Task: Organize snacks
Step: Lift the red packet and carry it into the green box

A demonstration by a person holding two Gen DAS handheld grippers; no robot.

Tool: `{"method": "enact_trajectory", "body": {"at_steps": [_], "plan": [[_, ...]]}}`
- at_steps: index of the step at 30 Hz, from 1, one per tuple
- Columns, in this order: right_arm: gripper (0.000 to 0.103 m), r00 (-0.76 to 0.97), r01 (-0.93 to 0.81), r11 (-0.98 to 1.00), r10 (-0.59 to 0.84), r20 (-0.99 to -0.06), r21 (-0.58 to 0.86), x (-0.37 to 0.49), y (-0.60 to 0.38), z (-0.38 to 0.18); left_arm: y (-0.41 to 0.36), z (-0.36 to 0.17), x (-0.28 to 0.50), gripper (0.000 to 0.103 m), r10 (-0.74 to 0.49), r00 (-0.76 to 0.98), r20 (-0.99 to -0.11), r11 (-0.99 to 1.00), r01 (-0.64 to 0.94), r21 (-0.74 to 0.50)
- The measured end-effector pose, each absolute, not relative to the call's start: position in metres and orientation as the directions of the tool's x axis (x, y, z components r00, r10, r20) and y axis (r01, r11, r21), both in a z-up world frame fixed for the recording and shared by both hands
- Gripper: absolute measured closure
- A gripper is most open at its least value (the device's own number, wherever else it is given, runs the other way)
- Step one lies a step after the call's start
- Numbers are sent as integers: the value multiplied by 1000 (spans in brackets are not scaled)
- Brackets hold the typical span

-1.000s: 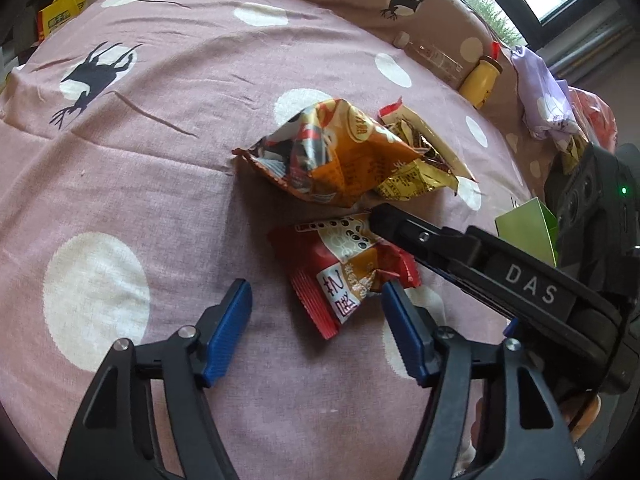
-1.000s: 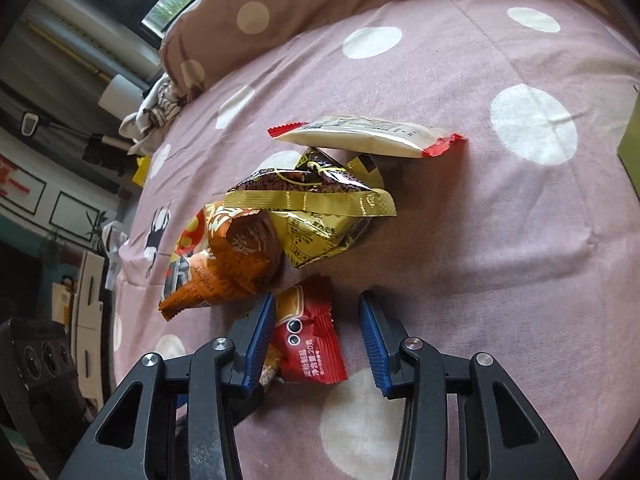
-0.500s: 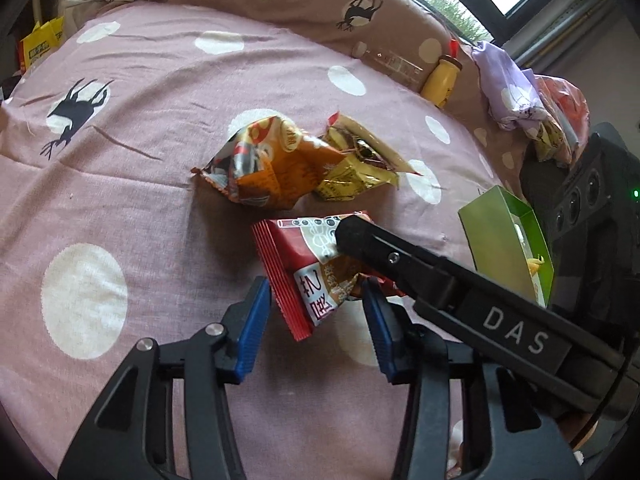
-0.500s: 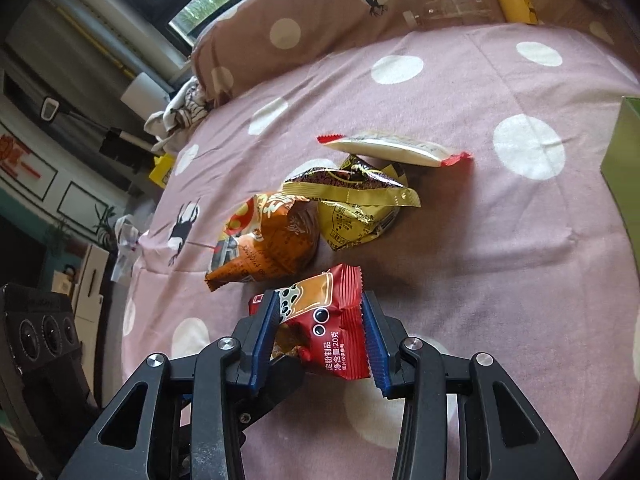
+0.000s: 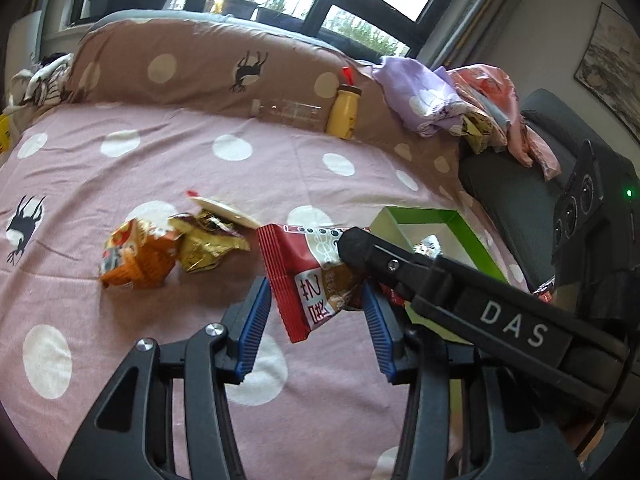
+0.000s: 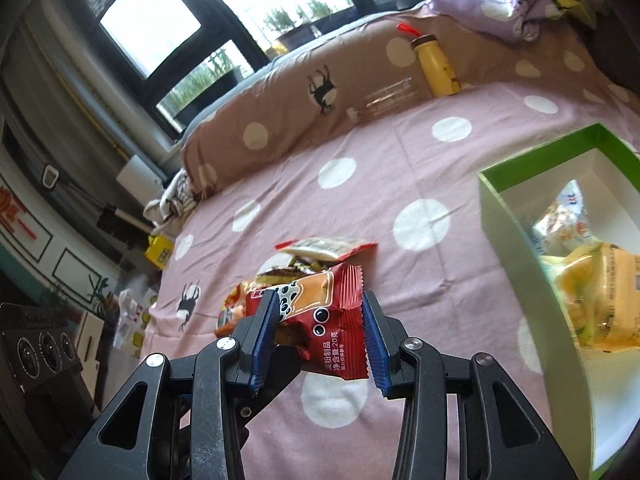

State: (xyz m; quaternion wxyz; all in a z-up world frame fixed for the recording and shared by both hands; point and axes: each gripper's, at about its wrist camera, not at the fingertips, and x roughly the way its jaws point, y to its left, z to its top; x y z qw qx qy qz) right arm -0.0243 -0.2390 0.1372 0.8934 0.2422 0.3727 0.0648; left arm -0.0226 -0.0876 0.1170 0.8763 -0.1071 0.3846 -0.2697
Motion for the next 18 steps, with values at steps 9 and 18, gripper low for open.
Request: {"method": "enact_trajectory", "body": {"at_steps": [9,18], "plan": [[59,796,208,812,183,-576,545,-52,-313,146,-164,130,-18,57,-638,487,-597,755,546,-362],[59,813,324,720,119,-570,613,-69,-365,134,-217,124,-17,57,-670,405,-623,701,622,-350]]}}
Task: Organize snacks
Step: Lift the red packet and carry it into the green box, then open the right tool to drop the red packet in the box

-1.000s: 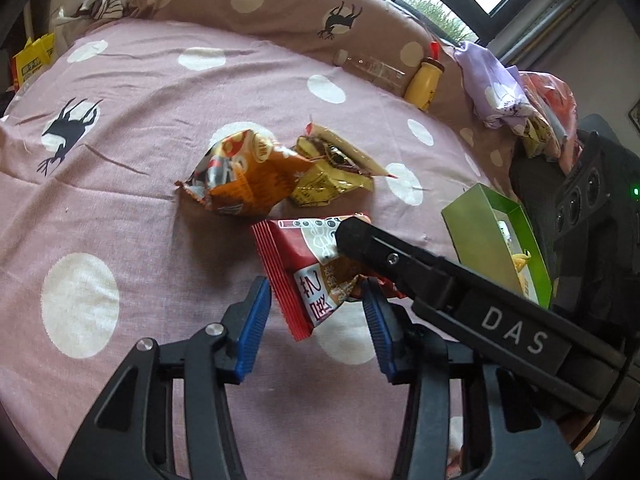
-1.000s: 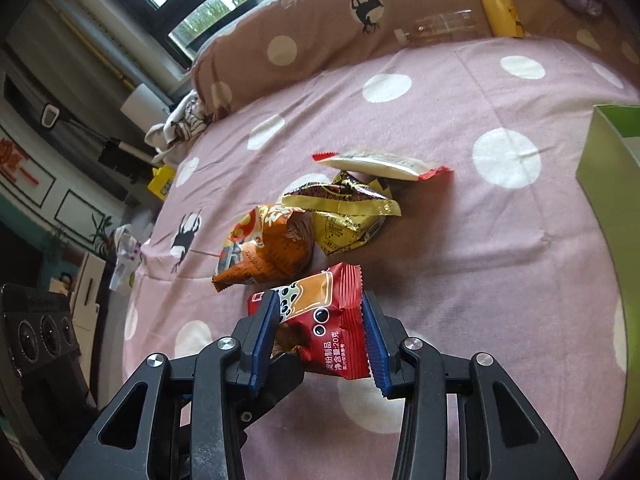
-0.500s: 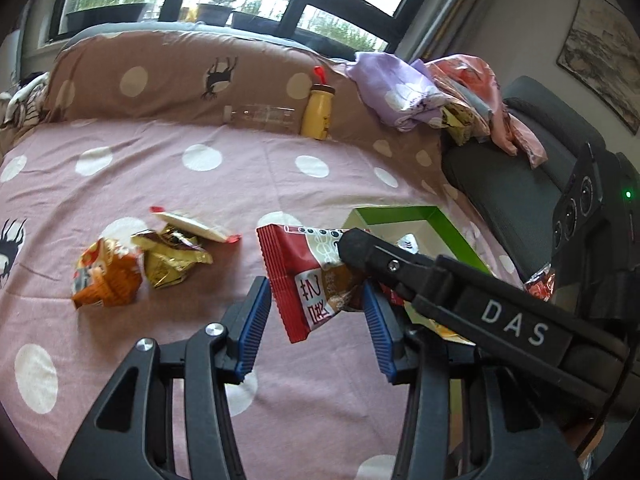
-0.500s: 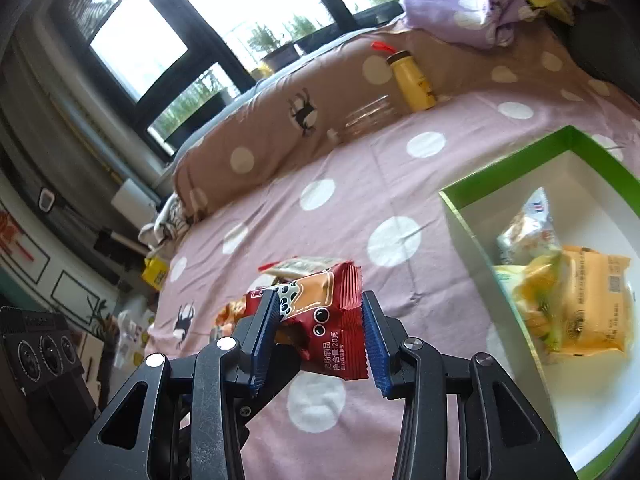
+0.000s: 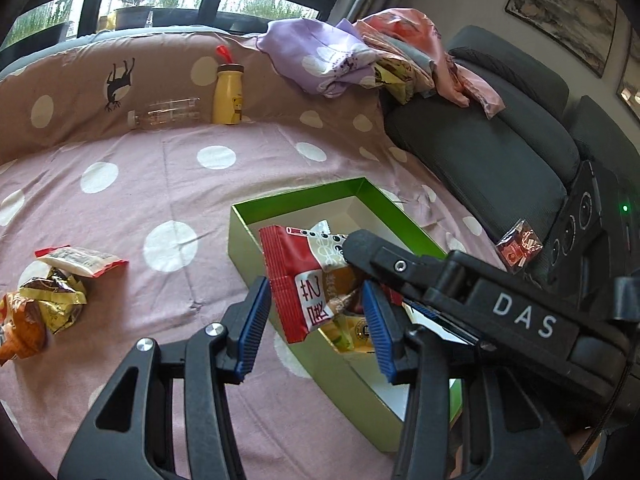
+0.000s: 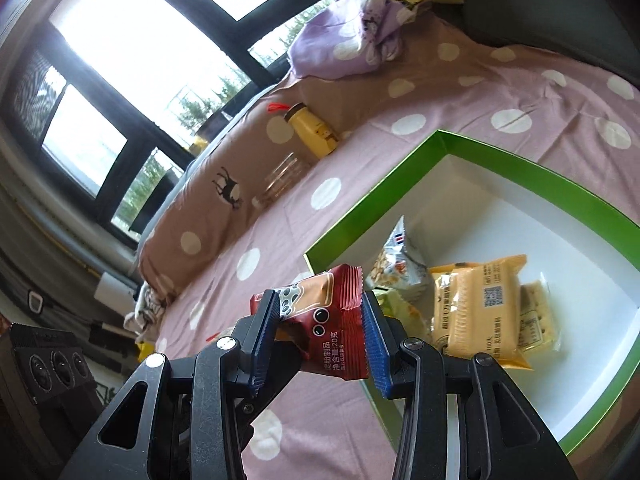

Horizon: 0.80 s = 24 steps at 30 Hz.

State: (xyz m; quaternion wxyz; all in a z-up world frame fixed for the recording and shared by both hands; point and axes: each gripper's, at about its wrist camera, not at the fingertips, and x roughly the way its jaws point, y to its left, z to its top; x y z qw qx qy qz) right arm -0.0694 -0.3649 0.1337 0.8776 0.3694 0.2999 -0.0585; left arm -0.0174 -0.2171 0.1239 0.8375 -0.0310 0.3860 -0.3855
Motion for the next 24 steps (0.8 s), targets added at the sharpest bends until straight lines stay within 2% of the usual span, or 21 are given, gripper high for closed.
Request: {"method": "enact_trajectory", "body": {"at_steps": [16,24], "plan": [[59,799,481,576,23,-601,661,-91,-424,106,-283,107,-15,57,-686,281,-671,633,686,-360],[59,767,550,540,-26,-641,637,-97,-438,97,-299,98,-19,57,-680,269,-682,627,696,-350]]}}
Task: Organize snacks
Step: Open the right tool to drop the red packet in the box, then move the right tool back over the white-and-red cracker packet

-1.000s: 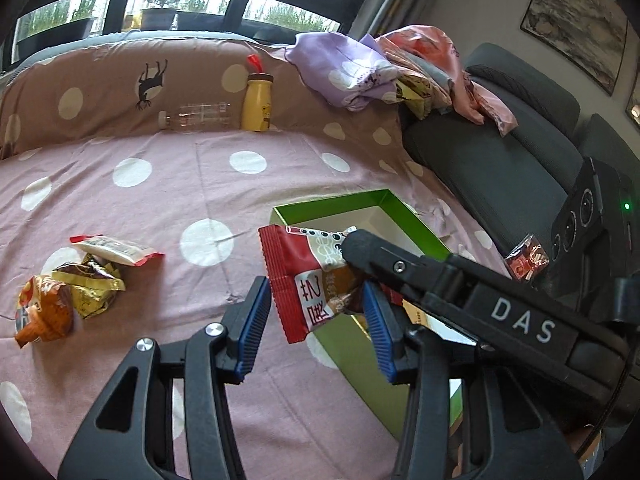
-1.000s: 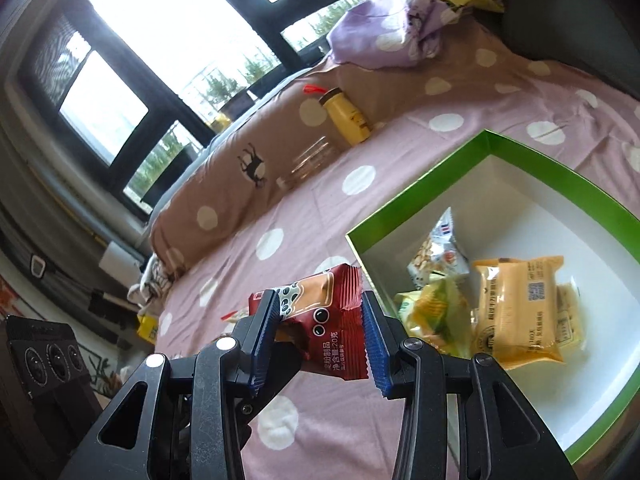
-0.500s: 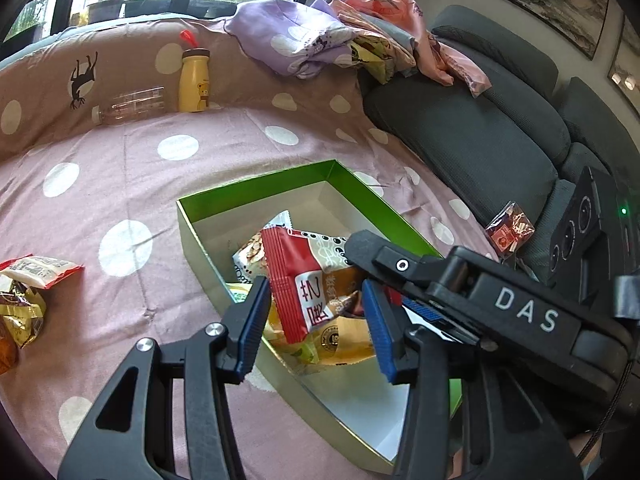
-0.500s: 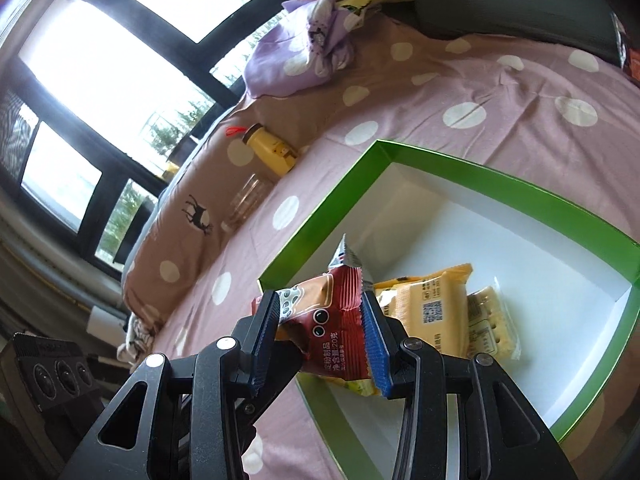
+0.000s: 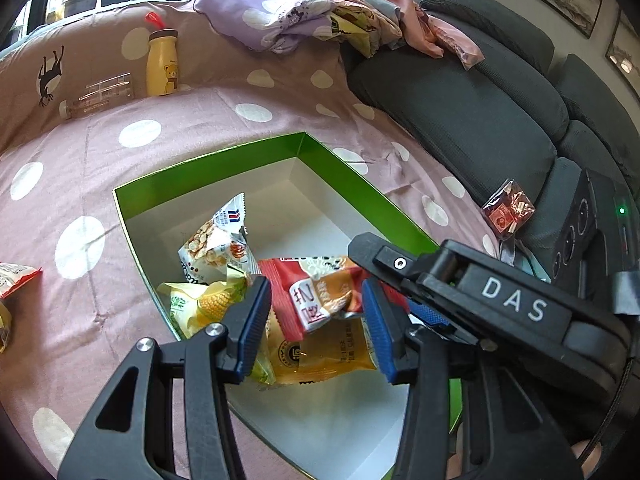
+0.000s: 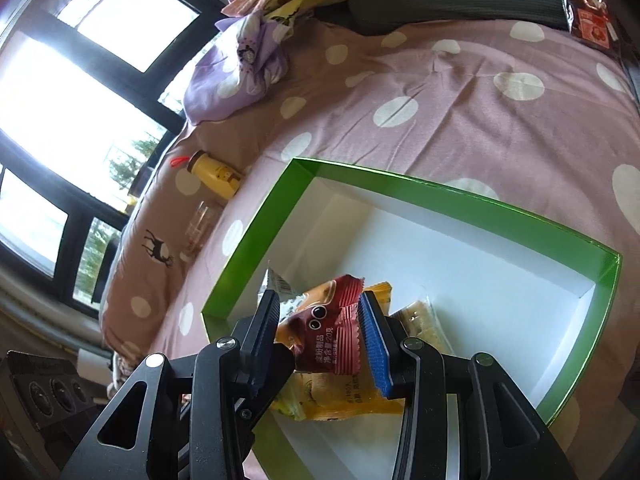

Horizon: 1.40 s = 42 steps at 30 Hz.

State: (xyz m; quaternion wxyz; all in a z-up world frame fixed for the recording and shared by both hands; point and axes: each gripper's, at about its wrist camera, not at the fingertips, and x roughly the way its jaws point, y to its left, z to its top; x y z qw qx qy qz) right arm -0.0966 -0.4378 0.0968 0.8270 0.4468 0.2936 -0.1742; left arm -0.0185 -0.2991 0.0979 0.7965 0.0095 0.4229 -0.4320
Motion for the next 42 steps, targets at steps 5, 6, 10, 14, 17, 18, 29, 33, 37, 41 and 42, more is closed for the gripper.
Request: {"method": "enact_trajectory", "body": {"at_steps": [5,6,10,14,17,18,29,33,37,41,42], "plan": [[59,765,561,530,-37,-643,636,-99,-442,94,-303,96,-19,57,-686,259,-680,618,700,-357],[59,764,563,528,-37,-644,636,-99,-443,93,-303,96,-20,57,-687,260,-679,619,700,-357],[59,757,573,534,-55,-651,622,-100,-443,95,-301,96,-20,54,-697,262,-668,616,696,-369],[59,760,579,560,-106,-642,593,-102,-438,106,-287,103,-20,48,-707,286,-646,629,673,-390],[58,772,567,580,-128,-622,585,-104,-432,114,-266,112,-21,39,-718,325,-616,639,659,-397],[57,777,562,585,-129,-616,585,-104,-430,116,-257,116,-22,37,-718,344,-604,646,653,-395],[29,817,429,714,-45,-575,553,-77,-376,138,-135,132,-18,18,-599,532,-598,797,468,-381],[28,803,365,750,45,-594,551,-56,-348,137,-87,128,-18,14,-524,609,-595,851,360,-382],[18,803,316,797,64,-593,515,-43,-317,138,-51,116,-20,14,-462,648,-606,883,269,-385],[16,784,285,808,113,-611,515,-30,-294,129,-26,103,-14,14,-381,679,-627,915,182,-360],[16,775,284,812,119,-621,509,-27,-289,126,-18,101,-13,14,-371,686,-626,916,159,-369]]}}
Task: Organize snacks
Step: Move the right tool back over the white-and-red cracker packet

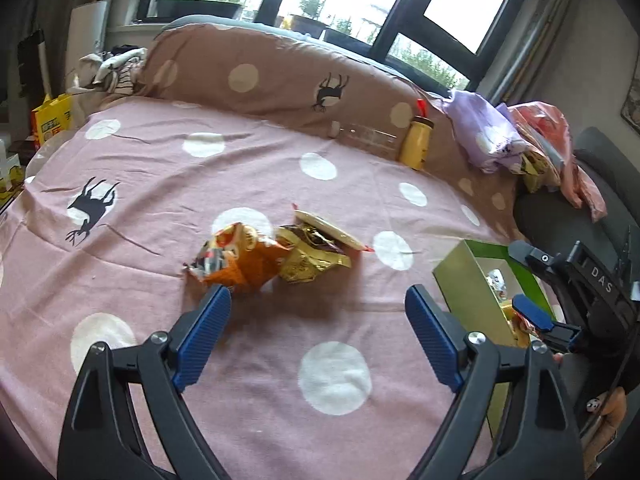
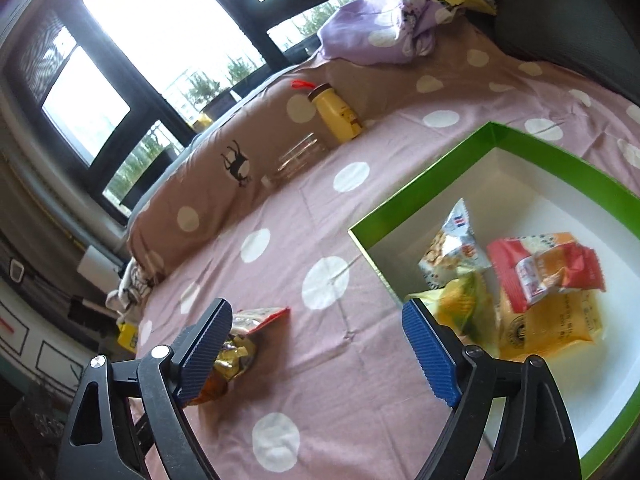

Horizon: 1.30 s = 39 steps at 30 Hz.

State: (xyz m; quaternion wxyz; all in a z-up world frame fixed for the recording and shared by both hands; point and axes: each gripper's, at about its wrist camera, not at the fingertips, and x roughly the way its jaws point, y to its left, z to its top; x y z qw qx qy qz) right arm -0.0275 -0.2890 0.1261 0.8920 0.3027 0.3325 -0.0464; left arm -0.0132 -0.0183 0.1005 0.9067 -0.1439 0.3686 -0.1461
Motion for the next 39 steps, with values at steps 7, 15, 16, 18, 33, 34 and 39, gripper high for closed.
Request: {"method": "enact_trajectory", "body": {"at_steps": [7,15,16,18,33,34,39], "plan": [[16,740,290,867,64,-670,404,-18,-259,121,13,101,-12,14,-321,711,-625,921,82,-380],[15,714,282,899,35,-699,334,-11,-241,116,42,97,-7,13,-272,695,-666,925,-1,-379],[15,710,280,904,31,-703,322,-10,-238,115,43,96,-7,13,-261,690,-676,930,-9,-368],[15,704,273,912,28,-709,307,-9,-233,113,43,93,-5,13,-231,679,-696,941,-25,-336],[15,679,240,937,25,-734,254,-4,-214,106,38,85,-2,13,-175,653,-737,963,-42,-265],[15,680,242,936,26,-733,257,-4,-215,106,37,85,-1,13,-173,650,-740,964,-41,-261],[15,680,253,930,26,-733,268,-5,-219,106,34,81,0,13,-163,638,-753,969,-42,-245]]}}
